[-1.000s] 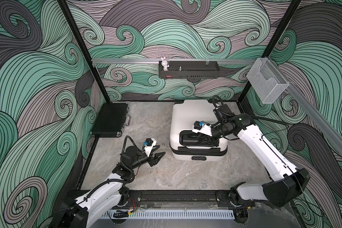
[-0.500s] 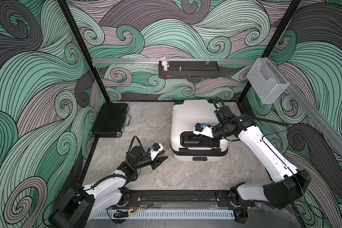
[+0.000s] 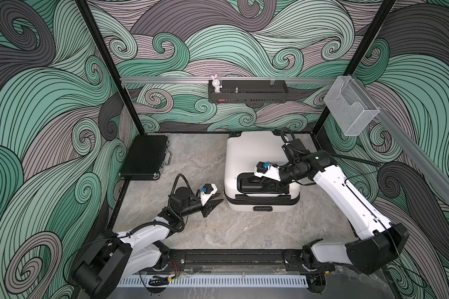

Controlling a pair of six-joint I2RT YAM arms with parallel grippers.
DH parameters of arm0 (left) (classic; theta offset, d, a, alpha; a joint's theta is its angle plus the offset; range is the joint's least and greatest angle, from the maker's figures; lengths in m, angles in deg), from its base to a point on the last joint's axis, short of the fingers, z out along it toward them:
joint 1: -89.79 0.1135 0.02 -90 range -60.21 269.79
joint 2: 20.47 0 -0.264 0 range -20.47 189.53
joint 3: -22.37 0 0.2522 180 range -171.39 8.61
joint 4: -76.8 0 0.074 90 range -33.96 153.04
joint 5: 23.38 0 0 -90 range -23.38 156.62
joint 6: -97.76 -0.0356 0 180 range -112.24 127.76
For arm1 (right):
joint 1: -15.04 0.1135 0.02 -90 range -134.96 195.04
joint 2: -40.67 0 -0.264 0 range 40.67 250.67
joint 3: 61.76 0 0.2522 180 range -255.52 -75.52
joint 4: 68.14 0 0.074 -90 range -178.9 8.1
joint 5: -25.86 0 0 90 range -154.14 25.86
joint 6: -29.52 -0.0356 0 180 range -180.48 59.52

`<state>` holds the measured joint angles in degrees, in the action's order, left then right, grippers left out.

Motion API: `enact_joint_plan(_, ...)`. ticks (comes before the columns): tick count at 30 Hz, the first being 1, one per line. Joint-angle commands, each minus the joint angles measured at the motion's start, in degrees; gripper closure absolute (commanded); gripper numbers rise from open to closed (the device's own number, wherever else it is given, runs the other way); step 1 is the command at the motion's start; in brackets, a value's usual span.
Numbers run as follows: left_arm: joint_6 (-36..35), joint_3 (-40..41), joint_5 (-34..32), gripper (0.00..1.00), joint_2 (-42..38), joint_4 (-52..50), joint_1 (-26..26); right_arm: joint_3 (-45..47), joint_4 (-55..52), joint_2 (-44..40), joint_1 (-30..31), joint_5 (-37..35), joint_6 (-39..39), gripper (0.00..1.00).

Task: Open the suitcase zippers
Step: Unzip the zipper on the suitcase.

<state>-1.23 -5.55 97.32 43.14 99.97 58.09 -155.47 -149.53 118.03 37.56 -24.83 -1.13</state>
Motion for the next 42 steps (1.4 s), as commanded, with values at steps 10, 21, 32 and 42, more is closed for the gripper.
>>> enact_joint_plan(10,-2.08,-4.10,2.50,0.73,6.33,4.91,-1.38,-1.51,3.41,-4.22,0.06,11.58,1.20,1.00)
enact_joint_plan(21,-3.31,-4.65,4.08,0.89,6.83,3.69,-2.22,-1.53,3.47,-3.92,0.06,11.34,1.42,1.00)
enact_joint_plan(32,-2.81,-5.44,6.03,0.99,5.22,0.37,-2.70,-0.77,5.79,-4.72,0.09,9.38,-0.82,1.00)
enact_joint_plan(42,-0.68,-5.96,4.64,0.99,-1.87,-6.83,-5.56,3.80,16.49,-7.93,3.56,5.04,-11.17,1.00)
